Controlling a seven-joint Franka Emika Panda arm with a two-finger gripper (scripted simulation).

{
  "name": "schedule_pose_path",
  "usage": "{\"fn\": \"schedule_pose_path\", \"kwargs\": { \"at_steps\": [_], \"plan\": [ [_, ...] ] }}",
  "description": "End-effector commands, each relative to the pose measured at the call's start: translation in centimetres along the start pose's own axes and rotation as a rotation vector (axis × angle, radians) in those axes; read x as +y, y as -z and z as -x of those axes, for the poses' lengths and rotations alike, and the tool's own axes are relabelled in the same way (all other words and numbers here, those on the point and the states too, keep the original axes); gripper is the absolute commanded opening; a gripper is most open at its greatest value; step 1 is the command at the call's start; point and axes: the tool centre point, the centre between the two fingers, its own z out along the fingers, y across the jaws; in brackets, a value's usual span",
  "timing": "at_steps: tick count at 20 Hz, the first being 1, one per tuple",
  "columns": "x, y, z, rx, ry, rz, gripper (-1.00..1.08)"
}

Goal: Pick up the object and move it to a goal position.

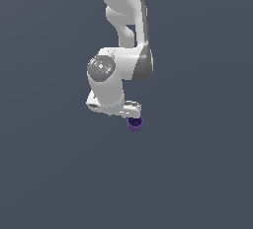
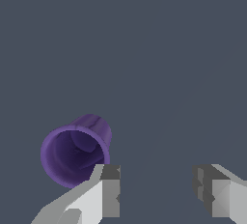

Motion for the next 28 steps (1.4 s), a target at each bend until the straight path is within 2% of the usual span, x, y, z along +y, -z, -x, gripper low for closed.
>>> {"fn": "schedule_pose_path", "kwargs": {
  "at_steps": [1, 17, 23, 28],
  "plan": [
    [-0.1, -0.9, 0.1, -0.057, -0.05, -0.03, 0.28],
    [-2.1, -4.8, 1.4, -0.449, -0.321, -0.244, 0.28],
    [-2.7, -5.2, 1.8, -0.547, -0.367, -0.298, 0.28],
    [-3.0, -5.3, 1.9, -0.591, -0.385, -0.322, 0.28]
  ]
}}
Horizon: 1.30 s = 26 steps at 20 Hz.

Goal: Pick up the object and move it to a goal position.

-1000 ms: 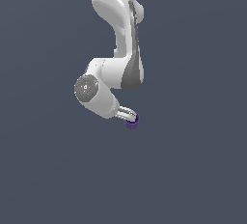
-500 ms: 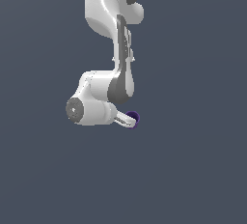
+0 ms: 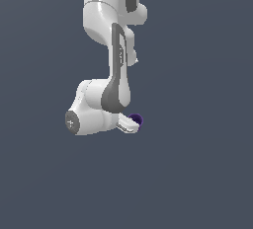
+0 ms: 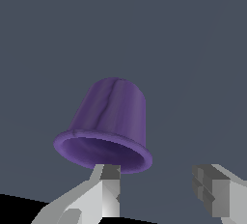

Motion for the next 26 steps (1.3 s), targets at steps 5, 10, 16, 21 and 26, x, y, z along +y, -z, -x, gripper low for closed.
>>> {"fn": "schedule_pose_path", "kwargs": {
  "at_steps": [5, 10, 16, 21, 26],
  "plan": [
    [-0.1, -0.1, 0.1, -0.02, -0.008, -0.009, 0.28],
    [-0.1, -0.6, 0.1, -0.021, -0.008, -0.009, 0.28],
    [-0.1, -2.4, 0.2, -0.023, -0.009, -0.01, 0.28],
    [-0.1, -3.1, 0.2, -0.024, -0.01, -0.01, 0.28],
    [-0.2, -3.1, 0.2, -0.024, -0.01, -0.011, -1.0]
  ]
}}
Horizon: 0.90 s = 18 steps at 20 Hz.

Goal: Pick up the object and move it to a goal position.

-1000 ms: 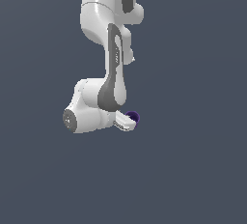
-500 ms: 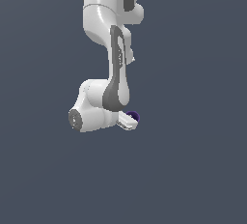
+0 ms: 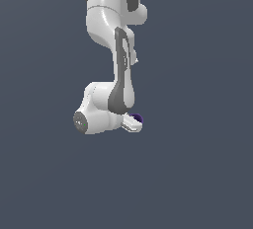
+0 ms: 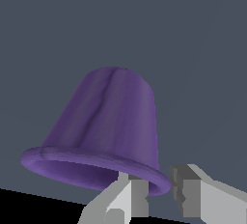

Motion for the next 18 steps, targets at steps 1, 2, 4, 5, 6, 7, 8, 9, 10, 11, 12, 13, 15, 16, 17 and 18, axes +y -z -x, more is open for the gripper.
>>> {"fn": "schedule_pose_path", "kwargs": {
  "at_steps": [1, 2, 4, 5, 6, 7, 8, 9, 10, 11, 12, 13, 15, 16, 17, 18],
  "plan": [
    [0.0, 0.0, 0.0, 0.0, 0.0, 0.0, -1.0],
    [0.0, 0.0, 0.0, 0.0, 0.0, 0.0, -1.0],
    [0.0, 0.0, 0.0, 0.0, 0.0, 0.0, -1.0],
    [0.0, 0.0, 0.0, 0.0, 0.0, 0.0, -1.0],
    [0.0, 0.0, 0.0, 0.0, 0.0, 0.0, -1.0],
    [0.0, 0.0, 0.0, 0.0, 0.0, 0.0, -1.0],
    [0.0, 0.0, 0.0, 0.0, 0.0, 0.0, -1.0],
    [0.0, 0.0, 0.0, 0.0, 0.001, 0.0, -1.0],
    [0.0, 0.0, 0.0, 0.0, 0.001, 0.0, -1.0],
    [0.0, 0.0, 0.1, 0.0, 0.001, 0.0, -1.0],
    [-0.1, -0.1, 0.1, 0.0, 0.001, 0.0, -1.0],
    [-0.1, -0.1, 0.2, 0.0, 0.001, 0.0, -1.0],
    [-0.1, -0.2, 0.5, 0.0, 0.001, 0.0, -1.0],
    [-0.2, -0.3, 0.7, 0.0, 0.001, 0.0, -1.0],
    [-0.2, -0.4, 1.0, 0.0, 0.001, 0.0, -1.0],
    [-0.3, -0.5, 1.2, 0.0, 0.0, 0.0, -1.0]
  ]
}}
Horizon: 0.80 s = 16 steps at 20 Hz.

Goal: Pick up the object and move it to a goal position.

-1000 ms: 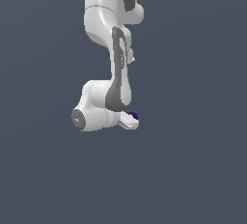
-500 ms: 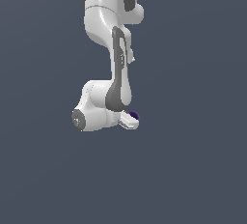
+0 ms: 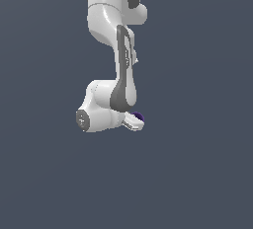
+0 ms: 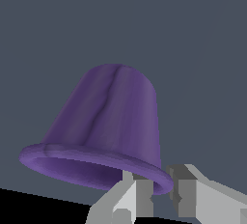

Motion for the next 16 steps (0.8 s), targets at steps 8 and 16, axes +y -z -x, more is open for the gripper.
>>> {"fn": "schedule_pose_path", "kwargs": {
  "at_steps": [8, 16],
  "plan": [
    [-0.8, -1.7, 3.9, 0.002, 0.001, 0.001, -1.0],
    [-1.8, -3.5, 8.1, 0.002, 0.0, 0.001, -1.0]
  ]
}}
